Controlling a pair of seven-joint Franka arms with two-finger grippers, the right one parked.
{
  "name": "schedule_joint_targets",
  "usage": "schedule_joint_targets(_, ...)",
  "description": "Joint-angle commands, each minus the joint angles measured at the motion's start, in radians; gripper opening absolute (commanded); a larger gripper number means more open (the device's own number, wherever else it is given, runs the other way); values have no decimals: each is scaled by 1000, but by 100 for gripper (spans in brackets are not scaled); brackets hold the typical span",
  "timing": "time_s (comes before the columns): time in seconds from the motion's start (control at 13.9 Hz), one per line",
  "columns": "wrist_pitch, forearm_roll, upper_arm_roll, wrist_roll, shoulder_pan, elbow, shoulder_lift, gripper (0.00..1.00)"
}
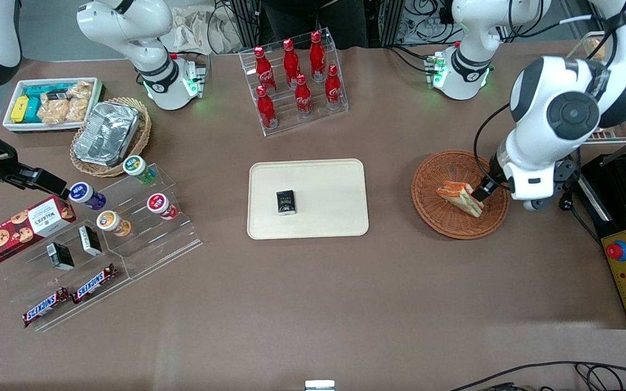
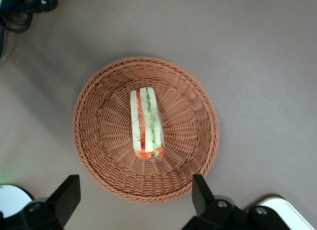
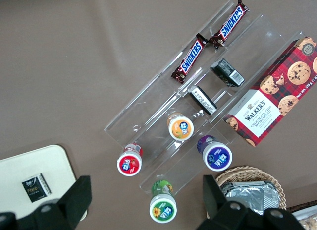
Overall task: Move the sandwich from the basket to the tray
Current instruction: 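Lower the open left gripper over the wrapped sandwich in the basket, then close the left gripper on the wrapped sandwich's edge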
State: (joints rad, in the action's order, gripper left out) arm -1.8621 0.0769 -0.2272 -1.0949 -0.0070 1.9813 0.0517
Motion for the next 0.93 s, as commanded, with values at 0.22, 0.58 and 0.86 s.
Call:
schedule_joint_targets(0.22, -153, 18, 5, -52, 1, 112, 23, 100)
schedule_joint_targets(0.58, -274, 7, 6, -59, 24, 198, 45, 100)
schedule_joint_targets(0.86, -393, 9, 8, -82, 27, 295, 40, 100)
